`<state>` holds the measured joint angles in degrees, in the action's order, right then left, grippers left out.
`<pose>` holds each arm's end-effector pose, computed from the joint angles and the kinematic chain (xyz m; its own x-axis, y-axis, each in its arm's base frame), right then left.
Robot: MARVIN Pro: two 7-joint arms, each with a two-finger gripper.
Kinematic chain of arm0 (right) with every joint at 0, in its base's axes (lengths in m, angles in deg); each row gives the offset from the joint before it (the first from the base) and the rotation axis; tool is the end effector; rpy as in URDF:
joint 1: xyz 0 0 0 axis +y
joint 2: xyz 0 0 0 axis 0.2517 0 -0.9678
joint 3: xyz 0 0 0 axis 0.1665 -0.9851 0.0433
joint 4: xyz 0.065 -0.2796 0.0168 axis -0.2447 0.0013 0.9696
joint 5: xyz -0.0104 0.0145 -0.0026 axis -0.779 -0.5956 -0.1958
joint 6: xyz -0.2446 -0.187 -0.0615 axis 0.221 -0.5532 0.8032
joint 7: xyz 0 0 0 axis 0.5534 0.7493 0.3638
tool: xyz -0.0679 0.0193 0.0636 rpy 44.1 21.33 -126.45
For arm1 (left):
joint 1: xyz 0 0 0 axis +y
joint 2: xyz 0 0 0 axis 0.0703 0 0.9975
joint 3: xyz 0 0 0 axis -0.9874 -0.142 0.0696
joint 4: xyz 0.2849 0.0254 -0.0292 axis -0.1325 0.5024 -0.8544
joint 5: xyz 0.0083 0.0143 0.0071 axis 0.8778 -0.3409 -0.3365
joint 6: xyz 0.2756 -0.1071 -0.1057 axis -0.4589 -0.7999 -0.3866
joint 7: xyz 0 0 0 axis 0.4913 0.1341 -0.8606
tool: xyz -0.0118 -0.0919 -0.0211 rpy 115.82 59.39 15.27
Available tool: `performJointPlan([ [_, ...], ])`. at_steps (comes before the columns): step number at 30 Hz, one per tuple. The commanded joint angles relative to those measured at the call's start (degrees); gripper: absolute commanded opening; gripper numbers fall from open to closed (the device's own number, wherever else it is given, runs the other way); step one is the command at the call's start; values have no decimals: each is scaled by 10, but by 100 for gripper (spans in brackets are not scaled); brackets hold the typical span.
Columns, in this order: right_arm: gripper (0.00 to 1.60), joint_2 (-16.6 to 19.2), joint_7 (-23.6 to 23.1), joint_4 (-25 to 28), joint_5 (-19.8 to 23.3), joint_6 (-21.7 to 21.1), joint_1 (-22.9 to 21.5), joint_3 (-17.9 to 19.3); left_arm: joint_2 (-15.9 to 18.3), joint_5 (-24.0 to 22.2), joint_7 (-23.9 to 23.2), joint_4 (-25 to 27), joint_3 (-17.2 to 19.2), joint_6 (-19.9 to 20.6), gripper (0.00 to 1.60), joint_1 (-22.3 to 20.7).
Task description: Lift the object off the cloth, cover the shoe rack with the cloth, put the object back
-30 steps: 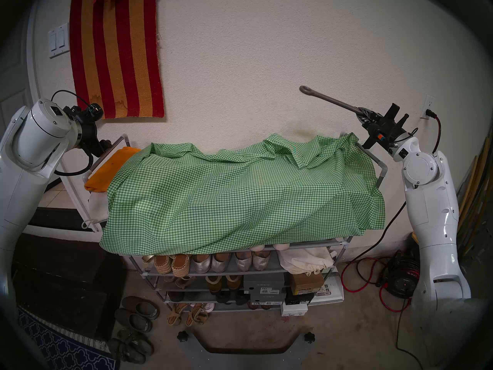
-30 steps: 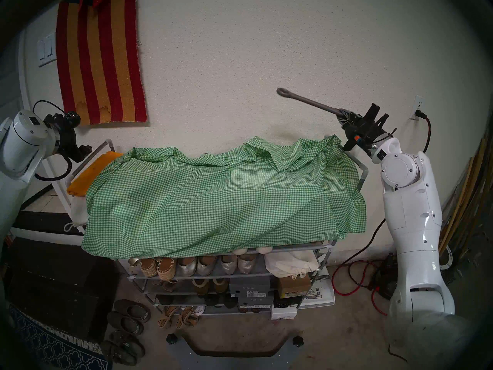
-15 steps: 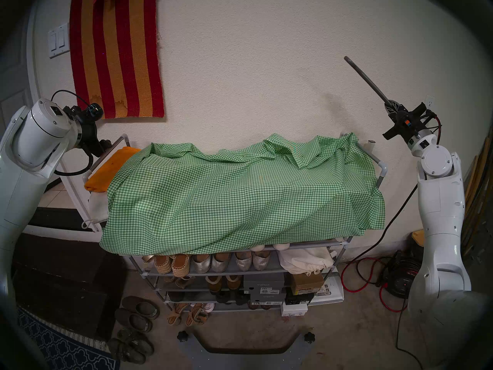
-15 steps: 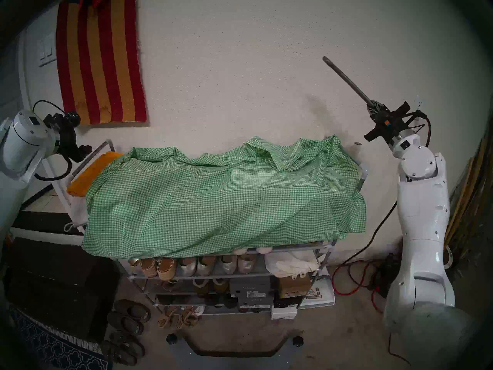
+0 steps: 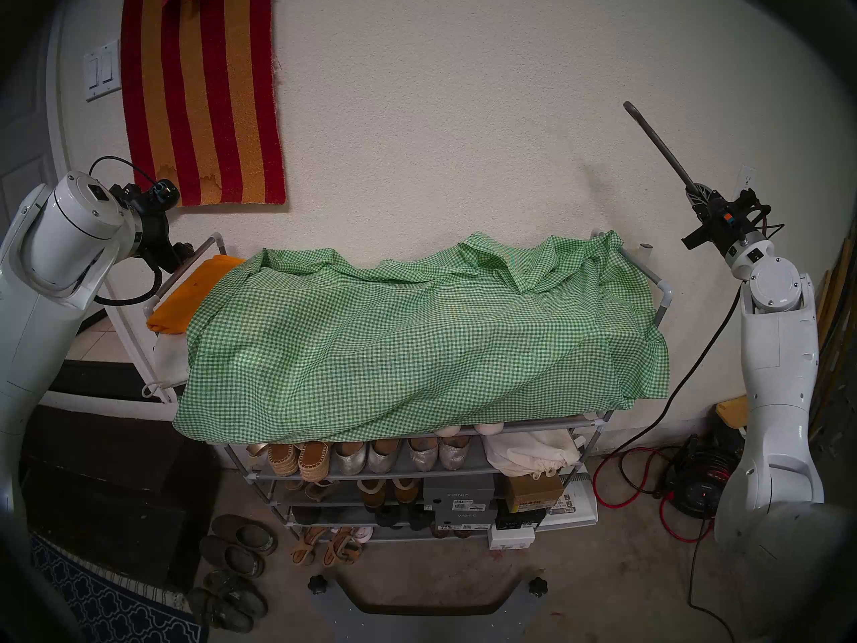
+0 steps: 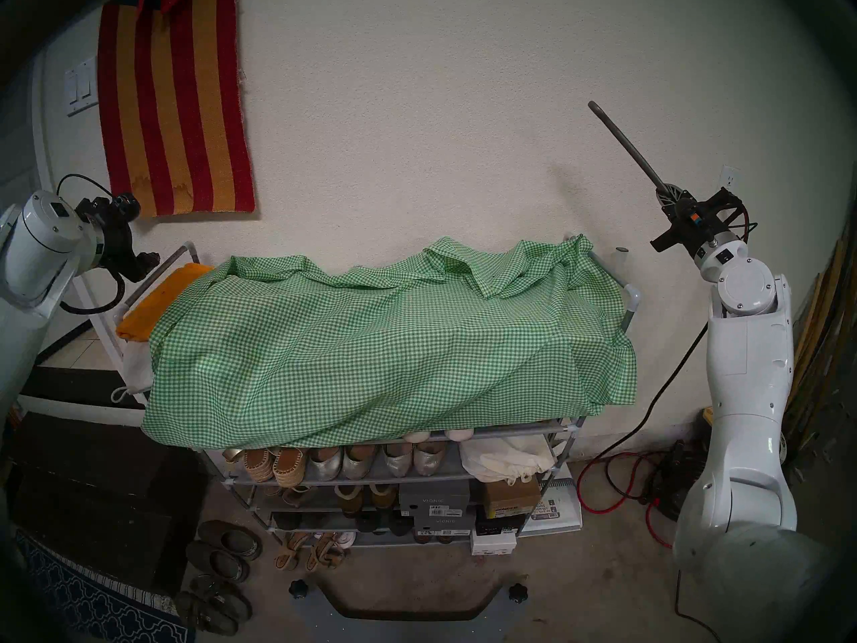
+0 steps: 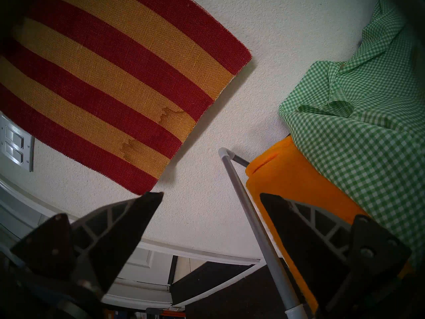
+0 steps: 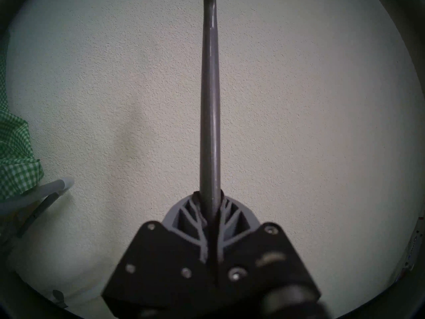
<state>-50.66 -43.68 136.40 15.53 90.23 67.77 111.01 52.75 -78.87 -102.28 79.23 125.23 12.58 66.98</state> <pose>0.4981 -0.2815 -0.0261 -0.2578 0.8216 0.5085 -0.2191 -0.5623 0.7974 0.4059 0.2016 0.0074 0.4125 -0.7524 0.5136 -0.1053 -0.5994 -0.7935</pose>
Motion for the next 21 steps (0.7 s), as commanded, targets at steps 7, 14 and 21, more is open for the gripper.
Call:
performJointPlan([
  [7,0,5,21,-18,4,6,-7,27,2,0,0,-1,-1,0,160,2],
  [14,0,9,25,-27,3,12,-10,35,3,-2,1,-1,-1,0,160,2],
  [21,0,8,26,-27,2,13,-9,37,17,17,17,0,-24,-14,160,-16],
])
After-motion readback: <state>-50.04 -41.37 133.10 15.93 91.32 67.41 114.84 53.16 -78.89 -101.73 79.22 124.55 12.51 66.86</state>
